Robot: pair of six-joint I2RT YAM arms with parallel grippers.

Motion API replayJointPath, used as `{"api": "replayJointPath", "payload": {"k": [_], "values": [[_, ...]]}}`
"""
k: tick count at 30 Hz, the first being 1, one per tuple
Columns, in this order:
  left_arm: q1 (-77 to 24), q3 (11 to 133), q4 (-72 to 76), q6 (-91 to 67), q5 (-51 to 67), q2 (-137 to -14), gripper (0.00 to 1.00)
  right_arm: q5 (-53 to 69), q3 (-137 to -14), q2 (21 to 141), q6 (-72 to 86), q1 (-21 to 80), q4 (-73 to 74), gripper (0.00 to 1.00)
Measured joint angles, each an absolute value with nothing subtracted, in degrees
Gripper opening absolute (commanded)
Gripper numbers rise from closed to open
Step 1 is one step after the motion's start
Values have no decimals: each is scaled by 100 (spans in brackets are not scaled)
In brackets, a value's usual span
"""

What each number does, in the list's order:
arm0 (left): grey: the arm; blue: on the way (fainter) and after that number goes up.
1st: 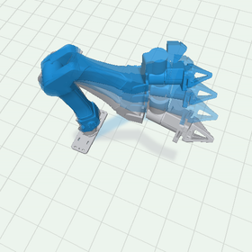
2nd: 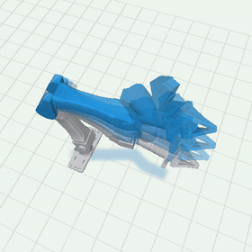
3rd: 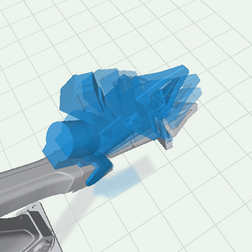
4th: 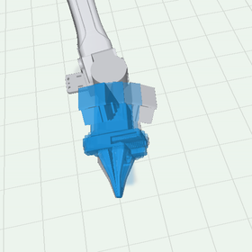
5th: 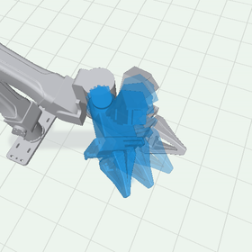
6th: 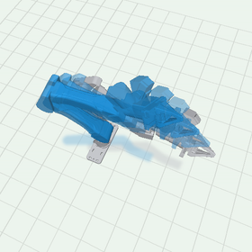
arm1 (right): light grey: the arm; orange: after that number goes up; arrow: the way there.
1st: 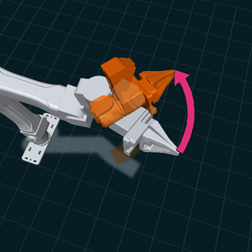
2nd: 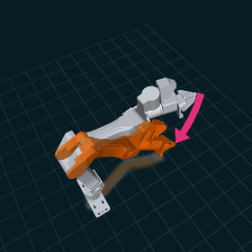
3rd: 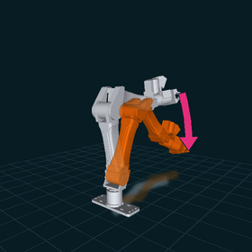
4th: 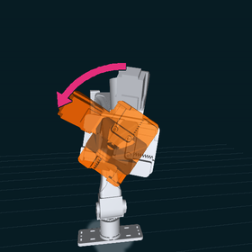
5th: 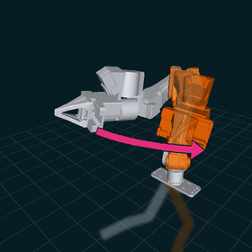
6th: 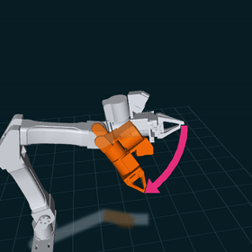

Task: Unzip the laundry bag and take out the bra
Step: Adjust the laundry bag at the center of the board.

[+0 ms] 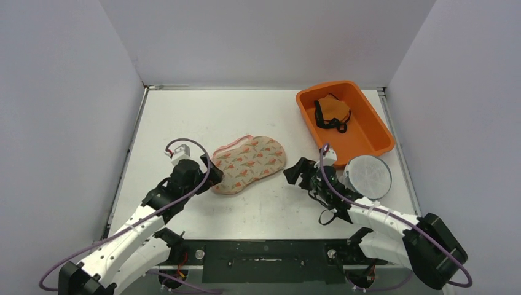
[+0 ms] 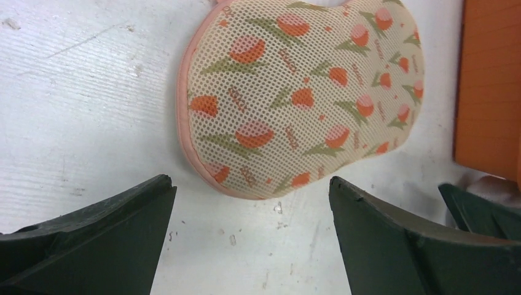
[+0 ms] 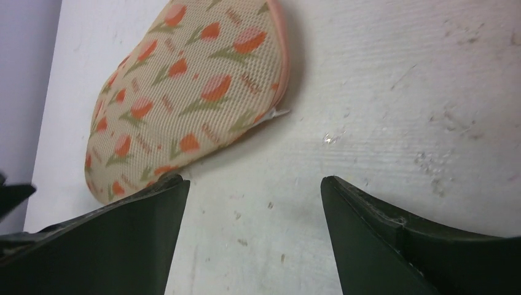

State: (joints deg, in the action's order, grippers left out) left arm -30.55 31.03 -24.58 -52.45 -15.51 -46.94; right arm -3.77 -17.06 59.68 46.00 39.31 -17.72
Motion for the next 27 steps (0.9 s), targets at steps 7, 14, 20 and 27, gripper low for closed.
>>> {"api": "replayJointPath", "payload": {"k": [7,14,20,27], "values": [[-3824,3057,-3013,-5463,-1435,-3820,98,49,-2622,7782,4672,3323,-2241,77],[-4856,2685,-3148,-5955,-1514,-3776,100,296,-3933,9428,4425,3006,-2526,64],[-5000,2467,-3022,-6141,-1520,-3645,100,351,-4292,10103,4294,2862,-2576,42],[-5052,2182,-2445,-6139,-1498,-4209,100,458,-3470,9686,4381,2908,-2998,36]]}}
